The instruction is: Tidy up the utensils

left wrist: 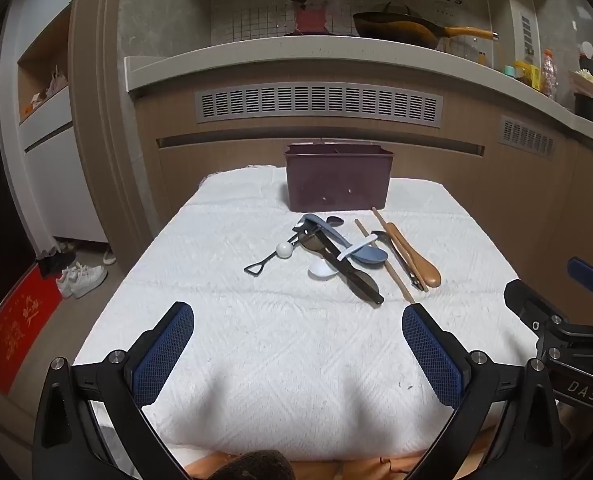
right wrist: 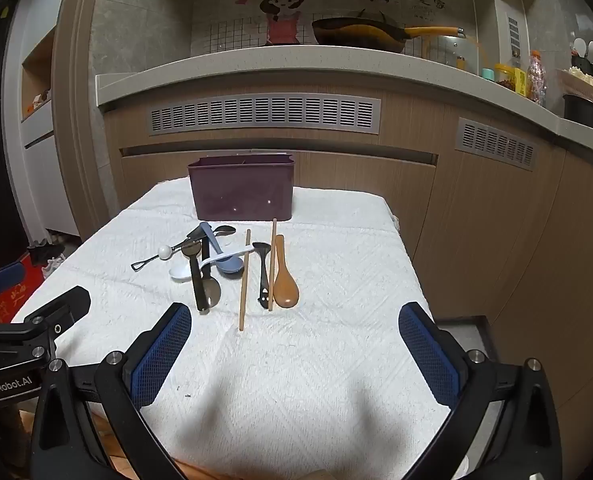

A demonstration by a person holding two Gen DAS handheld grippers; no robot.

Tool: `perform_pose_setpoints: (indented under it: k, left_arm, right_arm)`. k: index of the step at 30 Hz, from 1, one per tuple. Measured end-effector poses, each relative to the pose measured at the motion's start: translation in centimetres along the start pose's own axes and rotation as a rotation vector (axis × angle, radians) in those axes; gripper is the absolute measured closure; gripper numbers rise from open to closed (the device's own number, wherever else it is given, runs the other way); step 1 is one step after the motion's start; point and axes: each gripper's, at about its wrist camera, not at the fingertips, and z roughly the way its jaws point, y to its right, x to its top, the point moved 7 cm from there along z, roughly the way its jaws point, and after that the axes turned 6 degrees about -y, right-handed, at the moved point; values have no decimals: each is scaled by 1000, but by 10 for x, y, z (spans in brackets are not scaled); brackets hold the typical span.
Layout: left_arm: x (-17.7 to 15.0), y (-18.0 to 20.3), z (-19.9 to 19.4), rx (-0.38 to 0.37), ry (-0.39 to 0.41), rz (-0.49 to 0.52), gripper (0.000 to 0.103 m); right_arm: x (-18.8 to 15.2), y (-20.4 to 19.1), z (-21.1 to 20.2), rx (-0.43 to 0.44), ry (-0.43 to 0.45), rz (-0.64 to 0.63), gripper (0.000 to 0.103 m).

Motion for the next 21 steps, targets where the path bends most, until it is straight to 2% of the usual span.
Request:
perform_pose_setpoints:
  k: [21]
  left_arm:
    - [-1,1,1,-3,-10,0,0]
  right_arm:
    - [-1,1,1,0,-8,1,0]
